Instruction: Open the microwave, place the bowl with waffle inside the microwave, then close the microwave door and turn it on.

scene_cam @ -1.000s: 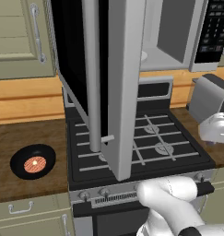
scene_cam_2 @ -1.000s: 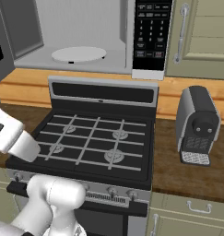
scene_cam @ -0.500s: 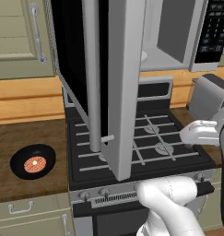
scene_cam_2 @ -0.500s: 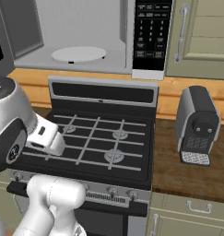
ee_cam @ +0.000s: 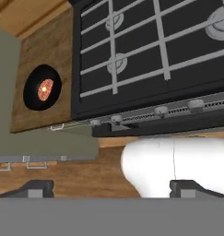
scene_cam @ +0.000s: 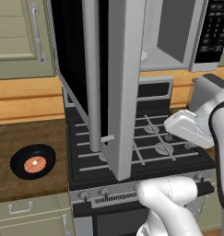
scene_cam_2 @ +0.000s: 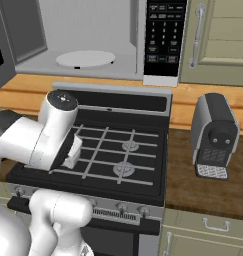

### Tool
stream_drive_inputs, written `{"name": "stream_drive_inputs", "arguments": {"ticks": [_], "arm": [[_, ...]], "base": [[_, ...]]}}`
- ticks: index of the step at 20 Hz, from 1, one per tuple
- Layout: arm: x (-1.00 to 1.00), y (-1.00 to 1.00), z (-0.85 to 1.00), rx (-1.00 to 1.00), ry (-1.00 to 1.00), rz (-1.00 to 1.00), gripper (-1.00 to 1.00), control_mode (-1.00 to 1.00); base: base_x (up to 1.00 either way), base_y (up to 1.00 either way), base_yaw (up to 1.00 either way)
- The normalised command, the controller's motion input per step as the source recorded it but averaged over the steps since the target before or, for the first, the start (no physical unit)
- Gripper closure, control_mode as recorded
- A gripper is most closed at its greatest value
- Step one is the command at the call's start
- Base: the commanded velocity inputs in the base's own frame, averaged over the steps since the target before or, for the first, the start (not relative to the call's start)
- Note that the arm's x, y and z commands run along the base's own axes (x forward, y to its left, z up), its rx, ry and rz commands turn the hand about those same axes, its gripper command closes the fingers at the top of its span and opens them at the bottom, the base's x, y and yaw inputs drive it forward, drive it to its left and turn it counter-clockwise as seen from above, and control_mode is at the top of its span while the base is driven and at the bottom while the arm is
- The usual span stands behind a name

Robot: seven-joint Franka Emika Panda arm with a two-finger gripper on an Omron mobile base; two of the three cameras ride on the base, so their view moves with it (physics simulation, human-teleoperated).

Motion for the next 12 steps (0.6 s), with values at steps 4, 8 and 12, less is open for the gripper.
{"name": "stream_drive_inputs", "arguments": {"ticks": [4,8,12], "arm": [[0.52,0.71,-0.39,0.12,0.0,-0.04,-1.0,-1.0],[0.54,0.62,-0.35,0.06,0.01,-0.06,-1.0,-1.0],[0.54,0.59,-0.31,0.03,0.02,-0.02,-1.0,-1.0]], "base": [[0.0,0.0,0.0],[0.0,0.0,0.0],[0.0,0.0,0.0]]}}
